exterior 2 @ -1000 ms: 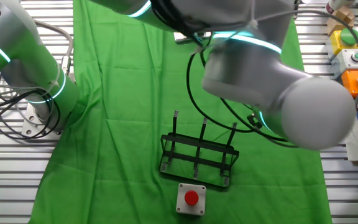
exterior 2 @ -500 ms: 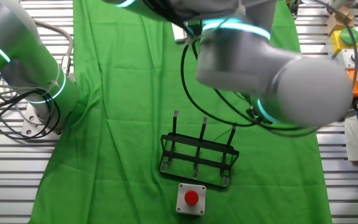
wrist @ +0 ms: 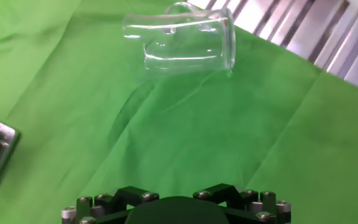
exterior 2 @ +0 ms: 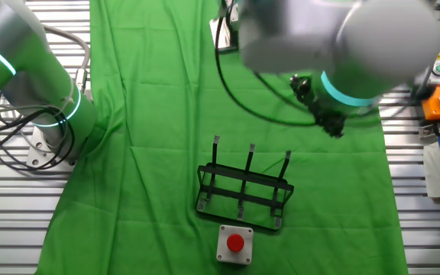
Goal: Take the cup off the cup rack
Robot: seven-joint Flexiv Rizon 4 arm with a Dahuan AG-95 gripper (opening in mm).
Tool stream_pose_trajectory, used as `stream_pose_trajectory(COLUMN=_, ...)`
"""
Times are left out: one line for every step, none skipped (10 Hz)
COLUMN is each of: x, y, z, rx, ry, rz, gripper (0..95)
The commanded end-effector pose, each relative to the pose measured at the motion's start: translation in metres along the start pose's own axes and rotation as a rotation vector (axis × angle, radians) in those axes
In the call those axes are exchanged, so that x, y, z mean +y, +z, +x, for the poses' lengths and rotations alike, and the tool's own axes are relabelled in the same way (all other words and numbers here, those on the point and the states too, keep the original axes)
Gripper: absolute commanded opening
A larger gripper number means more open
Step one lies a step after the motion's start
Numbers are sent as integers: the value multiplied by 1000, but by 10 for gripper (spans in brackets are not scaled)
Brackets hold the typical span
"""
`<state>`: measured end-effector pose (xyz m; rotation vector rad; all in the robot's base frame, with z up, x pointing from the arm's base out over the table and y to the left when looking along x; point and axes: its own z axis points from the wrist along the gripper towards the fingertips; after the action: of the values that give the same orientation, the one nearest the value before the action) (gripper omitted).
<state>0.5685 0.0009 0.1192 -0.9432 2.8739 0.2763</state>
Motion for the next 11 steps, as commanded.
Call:
stream_pose_trajectory(x=11, y=-7, z=-5, rx=109, ry=-12, rz=142, gripper=760)
stream_pose_trajectory(x=17, y=-11, z=-6, rx=158, ry=-30, rz=192, gripper=760)
stream_pose_trajectory(x=22, y=-14, z=-6, rx=193, ry=-49, rz=232, gripper=760)
stream_pose_trajectory(x=24, y=-15, z=-7, rx=207, ry=-54, rz=239, gripper=760)
stream_pose_trajectory(x=29, y=-15, z=-8, rx=251, ry=-67, rz=244, gripper=570)
stream_pose_trajectory(x=31, y=-15, z=-9, rx=278, ry=-75, rz=232, gripper=570)
stream_pose_trajectory(x=35, y=-13, z=-9, rx=294, ry=-97, rz=221, gripper=570)
stream_pose_trajectory(x=40, y=-11, z=-10, rx=299, ry=-111, rz=213, gripper=570)
stream_pose_trajectory(x=46, y=-8, z=-10, rx=300, ry=-117, rz=213, gripper=570)
stream_pose_trajectory(x=52, y=-4, z=-11, rx=301, ry=-116, rz=212, gripper=570)
stream_pose_trajectory(x=56, y=0, z=-12, rx=301, ry=-115, rz=212, gripper=570)
